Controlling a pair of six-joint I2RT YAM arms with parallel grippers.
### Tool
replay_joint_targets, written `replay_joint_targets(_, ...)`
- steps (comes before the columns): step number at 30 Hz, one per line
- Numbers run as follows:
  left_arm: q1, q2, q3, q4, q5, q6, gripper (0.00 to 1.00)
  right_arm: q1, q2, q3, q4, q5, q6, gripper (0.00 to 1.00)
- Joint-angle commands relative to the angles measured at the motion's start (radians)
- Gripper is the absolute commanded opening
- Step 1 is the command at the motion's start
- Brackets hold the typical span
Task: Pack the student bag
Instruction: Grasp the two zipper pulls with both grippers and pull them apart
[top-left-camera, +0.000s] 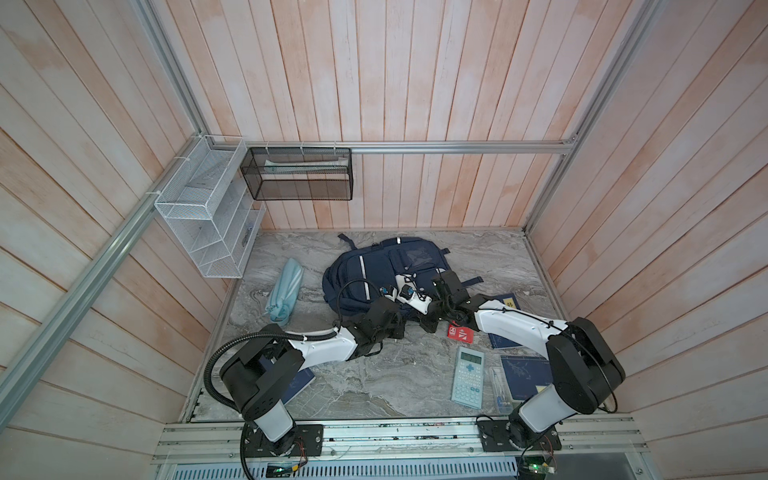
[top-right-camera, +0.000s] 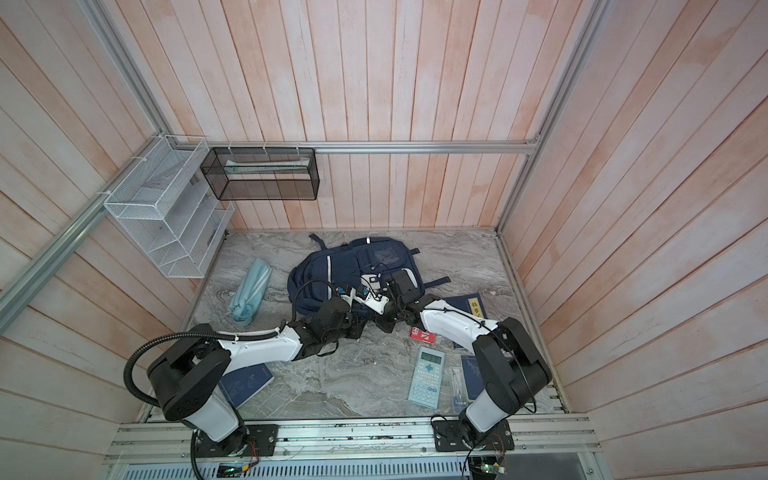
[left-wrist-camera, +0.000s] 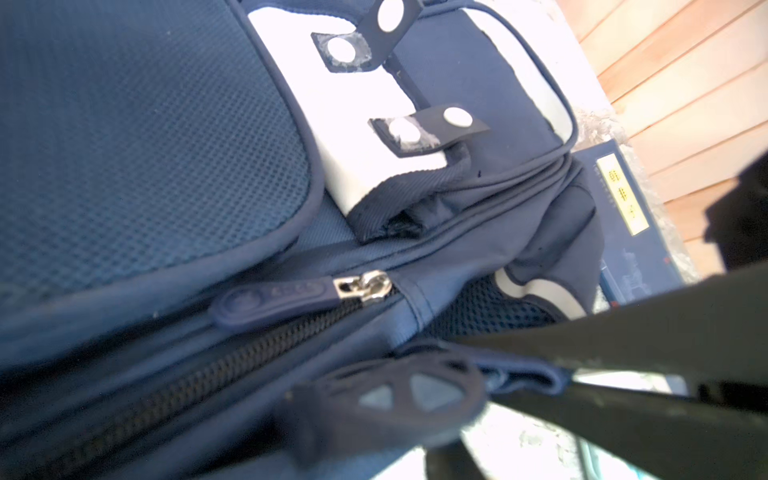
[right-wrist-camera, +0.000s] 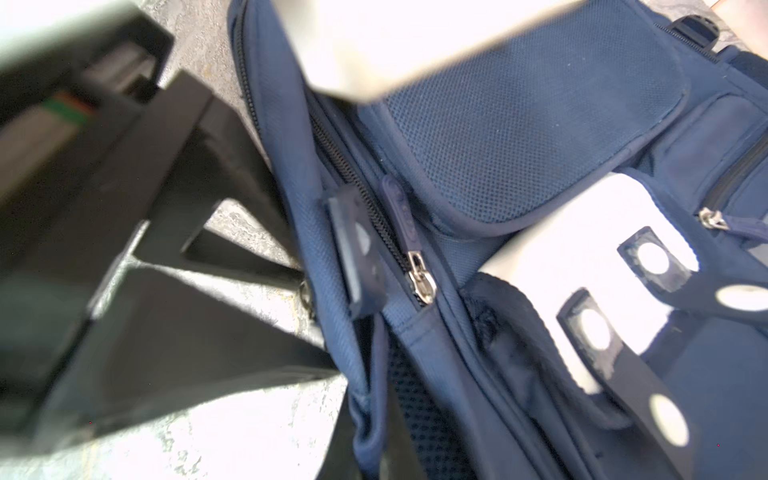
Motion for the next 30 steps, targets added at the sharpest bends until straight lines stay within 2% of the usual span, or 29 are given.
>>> replay_joint_targets(1, 0.007, 0.02, 0.027, -0.01, -0.048, -0.001, 0.4, 0.002, -0.035, 0.032, 0.024, -0.088, 0.023, 0.0)
replay_joint_targets(3, 0.015, 0.022, 0.025, -0.012, -0.04, -0.007, 0.23, 0.002, -0.04, 0.018, 0.034, -0.086, 0.025, 0.0)
replay_joint_targets(5, 0.02, 0.017, 0.026, -0.019, -0.038, -0.012, 0.1, 0.001, -0.05, 0.005, 0.047, -0.086, 0.029, 0.0)
replay_joint_targets(9, 0.021, -0.031, 0.005, -0.037, -0.044, -0.022, 0.08, -0.005, -0.065, -0.019, 0.066, -0.072, 0.031, 0.0)
replay_joint_targets(11, 0.025, -0.054, -0.001, -0.067, -0.042, -0.029, 0.0, -0.008, -0.065, -0.03, 0.066, -0.047, 0.027, 0.0)
replay_joint_targets(16, 0.067, -0.138, -0.044, -0.153, -0.026, -0.049, 0.0, -0.009, -0.068, -0.065, 0.06, 0.043, -0.005, 0.0)
replay_joint_targets(22, 0.156, -0.272, -0.076, -0.281, -0.001, -0.011, 0.0, -0.01, -0.074, -0.094, 0.052, 0.115, -0.037, 0.0)
replay_joint_targets(27, 0.315, -0.367, -0.112, -0.346, 0.044, 0.055, 0.0, -0.027, -0.077, -0.131, 0.107, 0.207, -0.046, 0.0)
replay_joint_targets(29, 0.28, -0.384, -0.072, -0.413, -0.006, 0.088, 0.0, -0.041, -0.064, -0.141, 0.134, 0.235, -0.037, 0.0)
replay_joint_targets(30, 0.232, -0.378, -0.045, -0.437, -0.022, 0.092, 0.0, -0.047, -0.056, -0.136, 0.152, 0.237, -0.023, 0.04)
